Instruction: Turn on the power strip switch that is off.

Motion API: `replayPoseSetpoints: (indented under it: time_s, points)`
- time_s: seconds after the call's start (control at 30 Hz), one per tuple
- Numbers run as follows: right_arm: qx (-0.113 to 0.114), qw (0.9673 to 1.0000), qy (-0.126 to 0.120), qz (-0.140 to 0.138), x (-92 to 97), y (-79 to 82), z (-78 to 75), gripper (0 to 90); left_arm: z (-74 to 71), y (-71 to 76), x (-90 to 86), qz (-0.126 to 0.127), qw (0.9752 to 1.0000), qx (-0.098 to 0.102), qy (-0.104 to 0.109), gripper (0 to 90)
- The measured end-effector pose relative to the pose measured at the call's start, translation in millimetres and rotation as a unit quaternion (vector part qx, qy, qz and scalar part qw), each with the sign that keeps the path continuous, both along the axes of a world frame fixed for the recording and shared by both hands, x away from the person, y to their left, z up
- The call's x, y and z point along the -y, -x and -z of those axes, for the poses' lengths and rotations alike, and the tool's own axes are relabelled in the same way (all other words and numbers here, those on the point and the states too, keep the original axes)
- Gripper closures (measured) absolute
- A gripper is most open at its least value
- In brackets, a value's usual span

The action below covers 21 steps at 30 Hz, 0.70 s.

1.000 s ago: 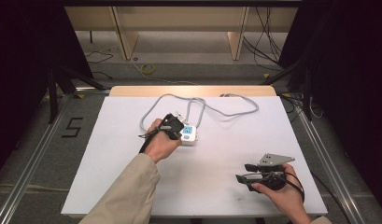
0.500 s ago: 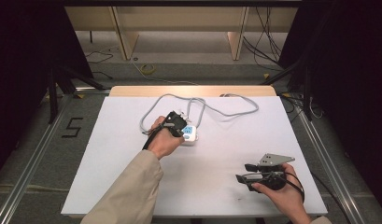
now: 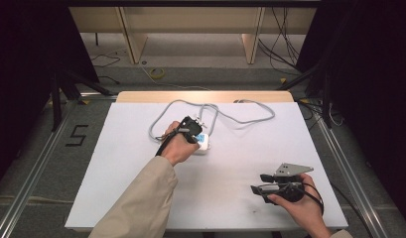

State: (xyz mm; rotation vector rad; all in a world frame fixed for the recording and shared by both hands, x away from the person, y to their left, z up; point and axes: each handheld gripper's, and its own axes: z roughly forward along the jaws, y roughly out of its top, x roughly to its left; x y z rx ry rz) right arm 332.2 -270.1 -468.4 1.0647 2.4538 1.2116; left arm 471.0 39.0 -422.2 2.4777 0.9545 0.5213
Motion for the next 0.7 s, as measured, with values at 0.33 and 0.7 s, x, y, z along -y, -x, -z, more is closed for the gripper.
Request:
replayPoseSetpoints:
  time_s: [0.33, 0.7]
  points:
    - [0.0, 1.0, 0.0, -0.001, -0.2, -0.1, 0.0, 41.0, 1.5, -6.2, 4.6, 0.004, 0.9999, -0.006, -0.009, 89.7]
    - [0.0, 1.0, 0.0, -0.001, 0.1, -0.1, 0.0, 41.0, 1.0, -10.1, 10.6, 0.005, 0.9999, -0.004, -0.009, 89.7]
